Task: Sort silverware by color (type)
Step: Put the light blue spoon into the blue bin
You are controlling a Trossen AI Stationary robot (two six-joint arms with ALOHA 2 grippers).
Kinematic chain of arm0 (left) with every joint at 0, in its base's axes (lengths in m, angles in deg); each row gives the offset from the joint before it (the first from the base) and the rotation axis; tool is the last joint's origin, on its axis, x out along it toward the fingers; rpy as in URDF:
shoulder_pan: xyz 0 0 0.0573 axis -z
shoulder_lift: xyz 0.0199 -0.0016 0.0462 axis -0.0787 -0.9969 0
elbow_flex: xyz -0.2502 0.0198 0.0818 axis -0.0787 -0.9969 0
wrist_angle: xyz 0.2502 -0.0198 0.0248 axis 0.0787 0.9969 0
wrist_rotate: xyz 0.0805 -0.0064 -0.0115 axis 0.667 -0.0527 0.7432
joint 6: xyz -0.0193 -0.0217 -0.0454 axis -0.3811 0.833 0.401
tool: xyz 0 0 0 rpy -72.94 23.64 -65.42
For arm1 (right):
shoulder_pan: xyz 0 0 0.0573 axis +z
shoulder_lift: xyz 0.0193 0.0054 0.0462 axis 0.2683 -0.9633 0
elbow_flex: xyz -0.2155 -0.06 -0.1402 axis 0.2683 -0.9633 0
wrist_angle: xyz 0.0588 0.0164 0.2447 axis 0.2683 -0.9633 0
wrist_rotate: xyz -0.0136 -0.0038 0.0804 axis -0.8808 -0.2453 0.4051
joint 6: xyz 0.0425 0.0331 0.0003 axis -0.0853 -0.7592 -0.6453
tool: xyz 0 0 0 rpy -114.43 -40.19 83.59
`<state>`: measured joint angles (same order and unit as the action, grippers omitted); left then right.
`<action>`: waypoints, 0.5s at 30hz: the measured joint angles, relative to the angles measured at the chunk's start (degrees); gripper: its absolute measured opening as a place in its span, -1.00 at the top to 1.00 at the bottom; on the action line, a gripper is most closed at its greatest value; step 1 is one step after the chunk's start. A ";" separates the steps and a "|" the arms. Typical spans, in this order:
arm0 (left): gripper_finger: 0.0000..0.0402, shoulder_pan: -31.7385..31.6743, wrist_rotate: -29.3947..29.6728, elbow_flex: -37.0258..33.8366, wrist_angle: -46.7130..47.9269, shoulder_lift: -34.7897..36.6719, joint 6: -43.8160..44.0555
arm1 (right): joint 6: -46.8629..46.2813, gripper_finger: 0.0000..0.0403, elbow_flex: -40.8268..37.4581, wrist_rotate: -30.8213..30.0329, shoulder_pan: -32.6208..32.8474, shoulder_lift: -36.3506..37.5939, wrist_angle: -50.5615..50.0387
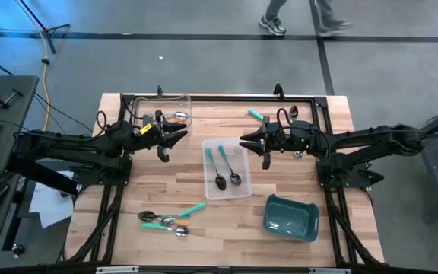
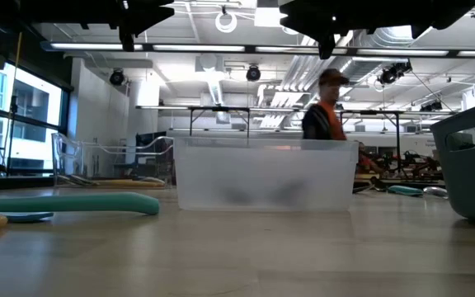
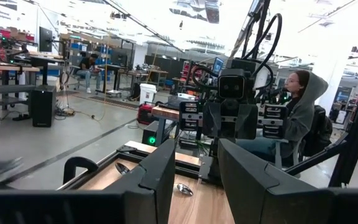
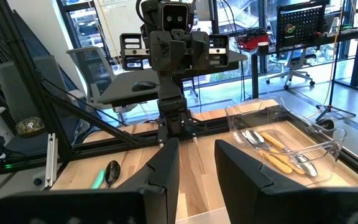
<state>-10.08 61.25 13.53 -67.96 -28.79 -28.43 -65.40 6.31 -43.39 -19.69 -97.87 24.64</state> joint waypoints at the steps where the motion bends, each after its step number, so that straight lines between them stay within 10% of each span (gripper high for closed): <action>1: 0.44 0.00 0.00 0.00 0.01 0.00 0.00 | 0.02 0.57 0.00 0.00 0.00 0.00 0.00; 15: 0.44 0.00 0.00 0.00 0.01 -0.01 0.00 | 0.02 0.57 0.00 0.02 0.00 -0.02 -0.74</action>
<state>-10.08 61.25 13.53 -67.96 -28.80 -28.43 -65.38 6.31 -43.38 -19.69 -97.90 23.90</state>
